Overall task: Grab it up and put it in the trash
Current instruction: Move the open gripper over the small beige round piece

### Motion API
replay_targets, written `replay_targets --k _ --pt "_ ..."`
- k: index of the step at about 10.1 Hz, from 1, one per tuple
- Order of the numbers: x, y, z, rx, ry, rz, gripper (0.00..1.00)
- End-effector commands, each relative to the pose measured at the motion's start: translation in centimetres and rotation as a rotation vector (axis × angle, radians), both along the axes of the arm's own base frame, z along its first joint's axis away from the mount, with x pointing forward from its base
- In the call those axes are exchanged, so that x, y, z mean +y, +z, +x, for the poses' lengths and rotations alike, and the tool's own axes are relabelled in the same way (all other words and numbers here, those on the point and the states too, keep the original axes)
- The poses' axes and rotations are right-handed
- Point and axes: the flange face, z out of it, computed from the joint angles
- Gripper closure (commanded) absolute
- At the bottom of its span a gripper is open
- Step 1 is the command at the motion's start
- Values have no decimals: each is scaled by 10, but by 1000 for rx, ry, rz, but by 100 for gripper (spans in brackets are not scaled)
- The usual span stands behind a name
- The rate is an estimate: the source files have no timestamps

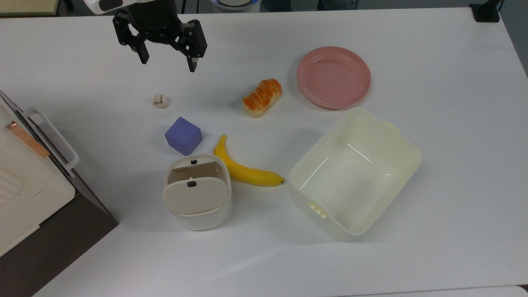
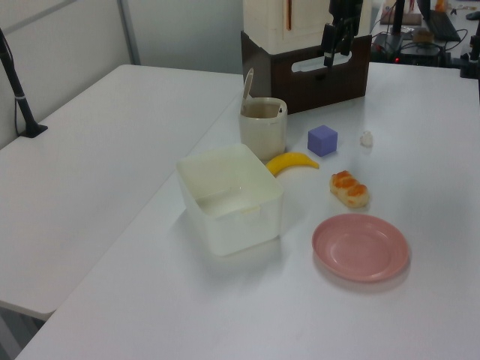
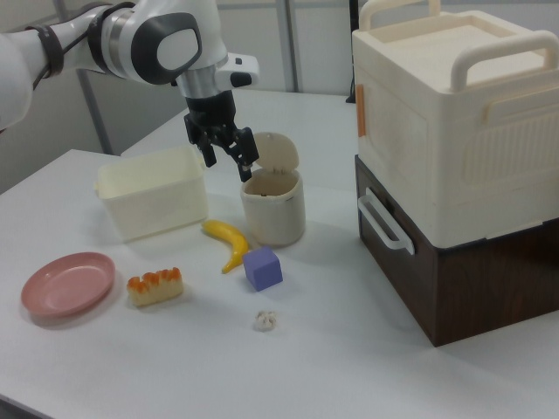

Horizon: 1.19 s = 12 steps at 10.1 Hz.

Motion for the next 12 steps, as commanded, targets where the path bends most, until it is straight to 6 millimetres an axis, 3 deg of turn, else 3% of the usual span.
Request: replay_targets --k 1,3,7,10,12 --pt "-9 -2 -17 81 2 -16 0" --pt "-14 -3 -20 93 -1 -17 0" --pt "-12 -24 -12 125 29 -53 0" --pt "-14 -49 -12 168 89 -65 0" --pt "-39 -79 -12 113 57 -91 0"
